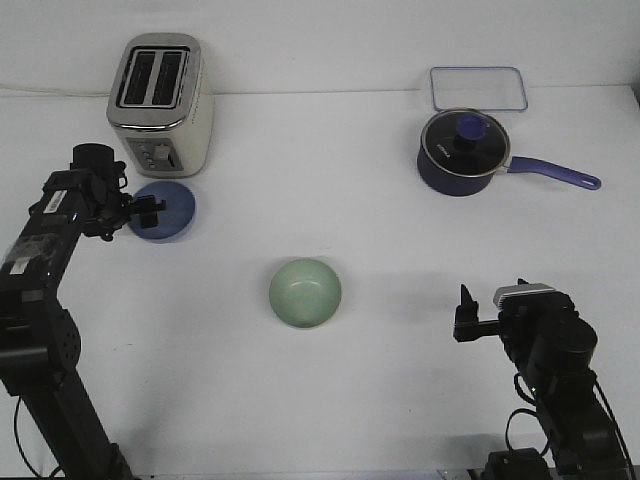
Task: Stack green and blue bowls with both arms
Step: 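Grasp the blue bowl rim with the left gripper and lift it, then carry the blue bowl over the green bowl and lower it inside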
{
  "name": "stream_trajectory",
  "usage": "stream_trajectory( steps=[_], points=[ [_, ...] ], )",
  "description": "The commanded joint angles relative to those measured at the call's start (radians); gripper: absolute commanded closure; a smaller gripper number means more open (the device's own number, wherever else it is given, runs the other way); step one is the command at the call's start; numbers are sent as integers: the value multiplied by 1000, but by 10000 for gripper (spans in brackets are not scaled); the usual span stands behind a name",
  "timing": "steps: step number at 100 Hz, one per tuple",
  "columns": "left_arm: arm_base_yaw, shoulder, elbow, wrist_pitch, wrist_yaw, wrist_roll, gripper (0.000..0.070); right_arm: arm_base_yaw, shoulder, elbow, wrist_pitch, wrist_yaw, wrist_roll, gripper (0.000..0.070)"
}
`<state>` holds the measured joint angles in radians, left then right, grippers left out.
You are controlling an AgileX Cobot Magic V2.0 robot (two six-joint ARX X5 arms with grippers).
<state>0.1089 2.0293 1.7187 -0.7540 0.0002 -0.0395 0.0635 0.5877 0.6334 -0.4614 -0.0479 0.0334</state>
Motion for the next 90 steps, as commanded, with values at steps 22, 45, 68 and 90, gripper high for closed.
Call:
stream_trajectory(
  steps=[22,45,68,90],
  points=[
    [2,15,36,-21,23,24,695,0,2,11,11,6,-5,46],
    [0,-87,48,-60,134,24,695,0,2,11,11,23,-5,46],
    [-40,-242,48,-122,254,0,694,0,2,11,11,23,-5,46],
    [-174,-319,47,-206,294,-2,693,0,2,11,11,23,-5,46]
  ],
)
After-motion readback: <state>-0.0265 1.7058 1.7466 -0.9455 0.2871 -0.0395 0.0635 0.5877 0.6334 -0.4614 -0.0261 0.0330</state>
